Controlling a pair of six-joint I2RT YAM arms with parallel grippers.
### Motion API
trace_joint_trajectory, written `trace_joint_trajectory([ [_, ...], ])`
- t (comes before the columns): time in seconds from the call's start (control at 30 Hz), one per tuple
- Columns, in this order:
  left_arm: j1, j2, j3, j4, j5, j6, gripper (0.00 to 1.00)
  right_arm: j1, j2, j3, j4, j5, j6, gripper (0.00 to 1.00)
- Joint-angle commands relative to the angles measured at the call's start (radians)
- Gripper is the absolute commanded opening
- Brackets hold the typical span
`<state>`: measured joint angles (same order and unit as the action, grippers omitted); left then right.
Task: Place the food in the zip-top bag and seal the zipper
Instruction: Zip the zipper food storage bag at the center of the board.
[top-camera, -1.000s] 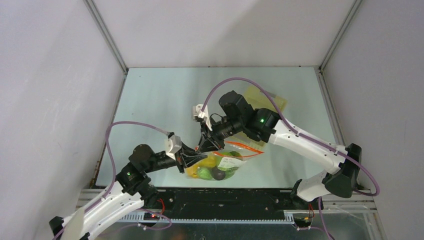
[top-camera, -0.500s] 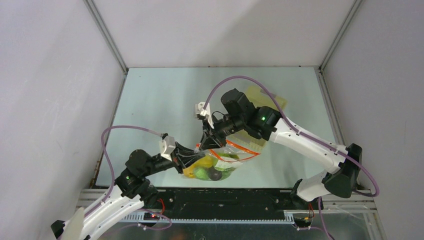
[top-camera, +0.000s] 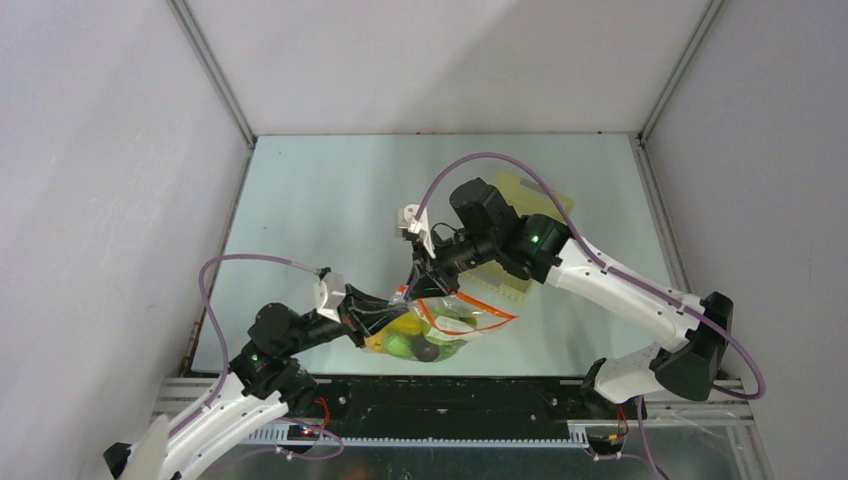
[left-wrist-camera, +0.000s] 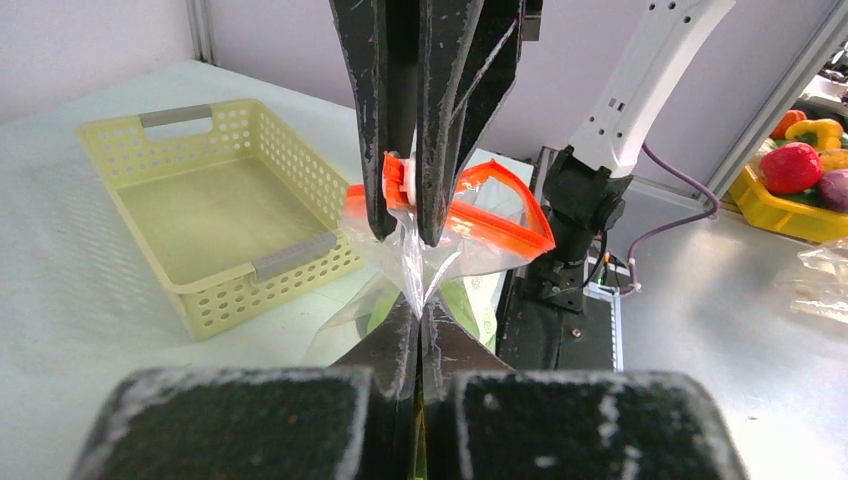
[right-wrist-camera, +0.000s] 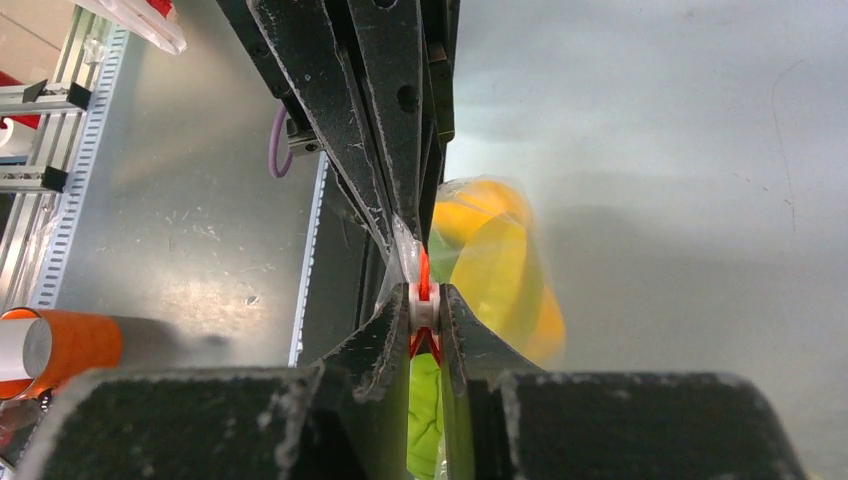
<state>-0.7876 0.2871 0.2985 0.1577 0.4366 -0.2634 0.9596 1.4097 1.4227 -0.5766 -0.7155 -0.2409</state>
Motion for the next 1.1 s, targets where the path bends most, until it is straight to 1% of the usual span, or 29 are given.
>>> trace_joint_trajectory([
  [0.0,0.000,-0.028,0.000,0.064,-0.020,-0.020,0.00,-0.025,-0.038,-0.005,-0.044,0.020,-0.018,0.16],
  [0.1,-0.001,-0.026,-0.003,0.073,-0.020,-0.024,0.00,-0.024,-0.035,-0.011,-0.029,0.025,0.005,0.17],
  [0.2,0.000,-0.013,-0.001,0.077,-0.019,-0.024,0.00,-0.024,-0.035,-0.011,0.012,0.006,0.023,0.11],
  [0.23,0.000,-0.010,0.001,0.069,-0.018,-0.022,0.04,-0.024,-0.038,-0.011,0.028,-0.002,0.027,0.10],
  [0.27,0.000,-0.002,0.011,0.060,-0.011,-0.014,0.12,-0.023,-0.041,-0.011,0.034,-0.014,0.028,0.08],
  [0.3,-0.001,0.002,0.017,0.044,-0.003,-0.005,0.34,-0.023,-0.045,-0.010,0.045,-0.020,0.031,0.07],
  [0.33,-0.001,0.012,0.030,0.035,0.021,0.013,0.50,-0.024,-0.046,-0.009,0.049,-0.030,0.032,0.07],
  [0.37,0.000,0.018,0.038,0.022,0.031,0.022,0.58,-0.024,-0.049,-0.005,0.053,-0.036,0.031,0.07],
  [0.4,0.000,0.029,0.053,0.016,0.046,0.038,0.68,-0.024,-0.050,0.000,0.053,-0.053,0.029,0.06],
  [0.47,0.000,0.052,0.073,0.001,0.041,0.061,0.73,-0.023,-0.048,0.009,0.049,-0.074,0.023,0.06],
  [0.53,-0.001,0.083,0.094,-0.013,0.027,0.082,0.76,-0.018,-0.042,0.025,0.032,-0.084,0.008,0.06],
  [0.7,0.000,0.175,0.157,-0.039,0.061,0.120,0.77,0.009,-0.004,0.081,-0.066,-0.072,-0.060,0.04],
  [0.83,-0.001,0.208,0.181,-0.064,0.071,0.156,0.73,0.016,0.010,0.114,-0.106,-0.070,-0.085,0.04],
  [0.93,-0.001,0.211,0.187,-0.080,0.077,0.188,0.67,0.016,0.019,0.142,-0.148,-0.085,-0.112,0.04],
  [1.07,0.000,0.206,0.193,-0.078,0.080,0.202,0.67,0.022,0.038,0.173,-0.208,-0.087,-0.154,0.03],
])
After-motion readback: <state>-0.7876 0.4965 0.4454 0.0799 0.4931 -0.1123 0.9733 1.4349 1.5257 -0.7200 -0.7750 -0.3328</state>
